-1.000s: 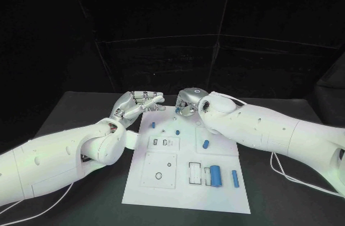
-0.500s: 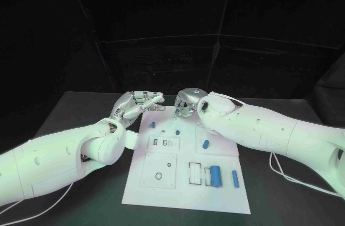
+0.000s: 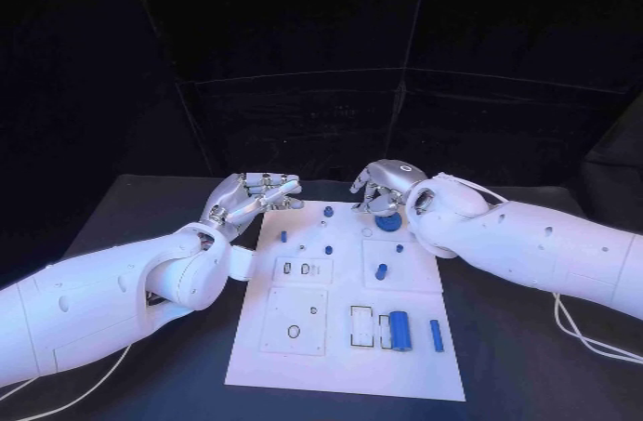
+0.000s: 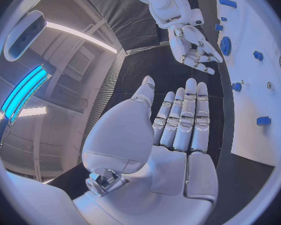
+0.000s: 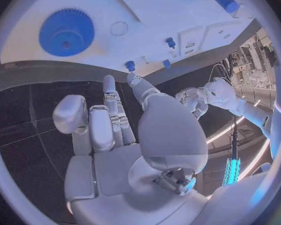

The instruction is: Assemble the parts on the task board

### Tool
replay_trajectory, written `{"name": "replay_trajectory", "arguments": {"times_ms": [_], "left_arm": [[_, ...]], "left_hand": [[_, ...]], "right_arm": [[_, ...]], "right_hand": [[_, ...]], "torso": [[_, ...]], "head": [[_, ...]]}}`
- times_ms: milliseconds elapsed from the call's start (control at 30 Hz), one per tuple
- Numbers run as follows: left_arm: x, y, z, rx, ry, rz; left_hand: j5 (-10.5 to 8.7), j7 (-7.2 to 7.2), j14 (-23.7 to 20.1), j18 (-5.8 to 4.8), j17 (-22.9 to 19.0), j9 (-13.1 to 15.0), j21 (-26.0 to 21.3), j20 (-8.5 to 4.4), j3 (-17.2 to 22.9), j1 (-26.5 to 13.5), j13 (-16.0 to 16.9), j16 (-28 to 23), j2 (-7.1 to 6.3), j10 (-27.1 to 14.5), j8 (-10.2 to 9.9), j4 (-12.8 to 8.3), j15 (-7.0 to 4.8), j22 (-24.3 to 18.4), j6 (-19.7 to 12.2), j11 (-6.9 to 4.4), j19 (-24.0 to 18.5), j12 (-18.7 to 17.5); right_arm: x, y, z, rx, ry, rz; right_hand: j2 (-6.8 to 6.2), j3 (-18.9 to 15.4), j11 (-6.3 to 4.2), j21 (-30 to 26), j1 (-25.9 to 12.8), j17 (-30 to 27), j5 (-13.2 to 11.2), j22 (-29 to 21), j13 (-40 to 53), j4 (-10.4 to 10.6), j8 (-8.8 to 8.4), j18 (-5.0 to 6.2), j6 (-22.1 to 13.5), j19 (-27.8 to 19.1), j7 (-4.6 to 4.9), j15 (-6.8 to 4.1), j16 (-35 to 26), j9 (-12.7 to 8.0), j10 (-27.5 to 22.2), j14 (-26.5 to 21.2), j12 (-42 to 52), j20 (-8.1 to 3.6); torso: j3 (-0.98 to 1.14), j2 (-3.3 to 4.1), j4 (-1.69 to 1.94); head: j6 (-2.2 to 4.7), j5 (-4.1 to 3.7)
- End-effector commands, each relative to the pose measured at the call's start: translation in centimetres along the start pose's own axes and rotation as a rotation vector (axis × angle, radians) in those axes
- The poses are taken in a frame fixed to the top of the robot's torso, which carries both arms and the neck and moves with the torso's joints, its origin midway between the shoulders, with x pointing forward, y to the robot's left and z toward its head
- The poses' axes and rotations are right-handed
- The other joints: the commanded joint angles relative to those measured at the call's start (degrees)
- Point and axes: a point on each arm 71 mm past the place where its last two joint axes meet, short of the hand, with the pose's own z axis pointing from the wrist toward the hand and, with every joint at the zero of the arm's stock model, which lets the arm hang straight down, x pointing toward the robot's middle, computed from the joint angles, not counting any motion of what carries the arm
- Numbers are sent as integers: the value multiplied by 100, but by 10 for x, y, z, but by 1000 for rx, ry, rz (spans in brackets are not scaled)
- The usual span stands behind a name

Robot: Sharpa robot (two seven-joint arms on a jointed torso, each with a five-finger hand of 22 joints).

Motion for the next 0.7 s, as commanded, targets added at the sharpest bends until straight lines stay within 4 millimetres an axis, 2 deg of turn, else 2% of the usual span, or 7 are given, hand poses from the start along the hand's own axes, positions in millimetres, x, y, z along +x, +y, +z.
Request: {"name": "replay_trajectory", "arguments": {"times_ms": [33,67,133,233,267,367,700], "left_arm": [[0,-1,0,6,12,-2],[0,-1,0,5,12,-2],[0,-1,0,5,13,-3],[0,-1,0,5,14,-4],[0,-1,1,5,15,-4],[0,-1,1,5,15,-4],[0,1,3,2,18,-6]], "left_hand": [[27,0,-10,28,10,4,-30,18,-5,23,-4,-32,26,-39,-35,-45,19,-6,-32,-4,17,-16],[27,0,-10,28,10,4,-31,18,-5,23,-4,-33,26,-39,-34,-46,19,-7,-31,-4,16,-16],[27,0,-10,28,10,4,-31,18,-5,23,-4,-33,26,-39,-34,-46,19,-7,-31,-4,16,-16],[27,0,-10,28,10,4,-31,18,-5,23,-4,-33,26,-39,-34,-46,19,-7,-31,-4,16,-16],[27,0,-10,28,10,4,-31,18,-5,23,-4,-33,26,-39,-34,-46,19,-7,-31,-4,16,-16],[27,0,-10,28,10,4,-31,18,-5,23,-4,-33,26,-39,-34,-46,19,-7,-31,-4,16,-16],[28,-3,-10,28,11,5,-33,18,-1,28,-3,-34,30,-35,-33,-53,18,-8,-27,-6,16,-14]], "right_arm": [[-8,-14,-13,75,10,126],[-9,-19,-18,90,33,139],[-10,-29,-25,110,72,153],[-11,-41,-34,134,119,152],[-11,-45,-36,142,132,148],[-11,-53,-39,161,156,139],[-5,-63,-34,184,205,109]], "right_hand": [[-189,-362,-99,155,-61,280,146,246,416,161,46,-99,-38,116,-87,-117,155,14,461,200,535,-78],[-192,-591,-112,231,-3,413,214,363,845,261,73,-119,-55,161,-109,-175,233,22,382,216,934,-133],[-165,-891,-136,378,-42,768,276,621,2855,453,97,-168,-92,248,-117,-142,403,26,625,265,2927,-146],[41,-1459,-30,545,187,1326,388,876,5535,820,176,-217,-224,299,-76,-95,676,33,414,316,5497,-64],[-4,-1604,-12,567,239,1398,356,909,5867,883,181,-199,-291,298,-58,-29,706,24,374,319,5802,-79],[49,-1809,13,625,410,1527,368,995,6407,1052,243,-227,-372,307,13,-18,764,24,372,331,6297,-5],[110,-1952,58,673,668,1652,414,1055,6633,1191,290,-232,-543,303,67,34,818,16,332,342,6477,41]], "torso": [[16,-8,-39],[21,-11,-52],[29,-16,-69],[37,-20,-93],[44,-20,-97],[58,-16,-110],[40,-6,-64]], "head": [[24,-41],[27,-42],[46,-63],[64,-81],[64,-83],[62,-82],[46,-146]]}}
